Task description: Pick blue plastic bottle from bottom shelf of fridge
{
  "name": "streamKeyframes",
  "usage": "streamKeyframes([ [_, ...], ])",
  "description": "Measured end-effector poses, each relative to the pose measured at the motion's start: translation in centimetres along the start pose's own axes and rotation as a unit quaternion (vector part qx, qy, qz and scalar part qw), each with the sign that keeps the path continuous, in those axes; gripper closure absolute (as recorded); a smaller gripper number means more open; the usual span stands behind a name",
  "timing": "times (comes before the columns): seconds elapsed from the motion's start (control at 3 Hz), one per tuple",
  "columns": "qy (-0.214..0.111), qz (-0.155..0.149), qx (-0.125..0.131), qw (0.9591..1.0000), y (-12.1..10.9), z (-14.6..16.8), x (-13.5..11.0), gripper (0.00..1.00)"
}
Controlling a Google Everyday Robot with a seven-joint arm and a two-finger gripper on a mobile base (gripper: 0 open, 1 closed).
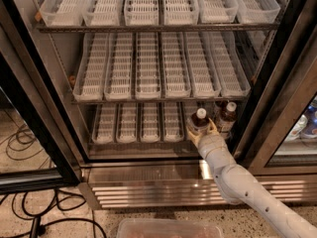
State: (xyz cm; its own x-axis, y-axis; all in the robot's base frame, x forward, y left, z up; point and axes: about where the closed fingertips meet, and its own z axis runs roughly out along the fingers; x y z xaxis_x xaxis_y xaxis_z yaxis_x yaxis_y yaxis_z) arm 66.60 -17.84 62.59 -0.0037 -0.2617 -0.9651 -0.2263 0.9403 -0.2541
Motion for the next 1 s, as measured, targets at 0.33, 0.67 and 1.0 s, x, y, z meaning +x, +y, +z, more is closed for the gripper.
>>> streamKeyframes([
  [0.33, -0.010, 0.007, -0.006, 0.9999, 0.0, -0.2, -0.7, 1.00],
  [0.67, -0.015, 0.010, -0.012, 0.9998, 0.1, -0.5, -1.4, 1.00],
  [1.0, -0.014, 0.014, -0.018, 0.9997, 0.0, -0.7, -2.1, 1.00],
])
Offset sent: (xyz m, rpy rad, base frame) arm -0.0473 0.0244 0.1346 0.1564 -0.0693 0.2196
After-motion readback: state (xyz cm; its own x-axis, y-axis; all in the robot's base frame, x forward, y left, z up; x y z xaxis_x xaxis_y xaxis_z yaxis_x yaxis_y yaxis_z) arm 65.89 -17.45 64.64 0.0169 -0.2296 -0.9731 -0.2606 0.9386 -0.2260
